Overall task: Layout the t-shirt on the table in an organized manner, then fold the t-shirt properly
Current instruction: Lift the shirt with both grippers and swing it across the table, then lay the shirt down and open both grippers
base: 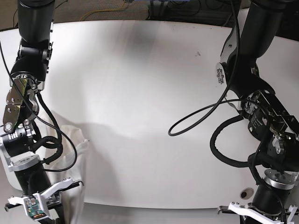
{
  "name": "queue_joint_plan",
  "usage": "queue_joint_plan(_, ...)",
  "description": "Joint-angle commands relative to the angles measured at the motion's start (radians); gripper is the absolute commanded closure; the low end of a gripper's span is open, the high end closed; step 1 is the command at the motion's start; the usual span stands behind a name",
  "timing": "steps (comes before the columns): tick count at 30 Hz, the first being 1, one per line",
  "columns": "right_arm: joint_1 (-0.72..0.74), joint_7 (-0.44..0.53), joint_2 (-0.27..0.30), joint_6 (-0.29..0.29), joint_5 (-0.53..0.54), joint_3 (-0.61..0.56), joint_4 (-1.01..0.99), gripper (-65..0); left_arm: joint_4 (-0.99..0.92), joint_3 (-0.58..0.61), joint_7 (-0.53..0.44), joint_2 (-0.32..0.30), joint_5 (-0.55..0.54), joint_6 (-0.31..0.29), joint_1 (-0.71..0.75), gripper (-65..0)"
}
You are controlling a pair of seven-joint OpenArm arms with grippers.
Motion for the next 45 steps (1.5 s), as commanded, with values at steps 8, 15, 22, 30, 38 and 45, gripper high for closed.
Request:
queue_joint_plan(8, 0.147, 0.006, -0.063, -0.01, 0.0, -0.076, 0.008, 0.0, 0.008, -0.06, -0.032, -0.098, 0.0, 0.002, -0.019, 0.0)
queue_joint_plan(15, 0.257, -0.036, -0.112, -0.01, 0.004, -0.075, -0.032, 0.0, 0.008, -0.063, -0.032, -0.156, 0.0, 0.002, 0.01, 0.0)
queue_joint_plan(22, 0.193, -0.037, -0.106, -0.01, 0.004, -0.072, -0.084, 0.0, 0.008, -0.067, -0.032, -0.163, 0.0, 0.002, 0.05, 0.0)
queue_joint_plan(30, -0.074, -0.027, -0.092, -0.01, 0.004, 0.027, -0.083, 0.0, 0.007, -0.101, -0.034, -0.158, 0.0, -0.045, 0.093, 0.0)
queue_joint_plan(38, -0.312, -0.02, -0.098, -0.009, 0.004, 0.151, -0.069, -0.2, 0.007, -0.101, -0.034, -0.155, 0.0, -0.051, 0.182, 0.0)
queue_joint_plan(45, -0.502, 0.015, -0.147, -0.009, -0.002, 0.206, -0.069, -1.1, 0.008, -0.1, -0.035, -0.153, 0.0, -0.053, 0.262, 0.0)
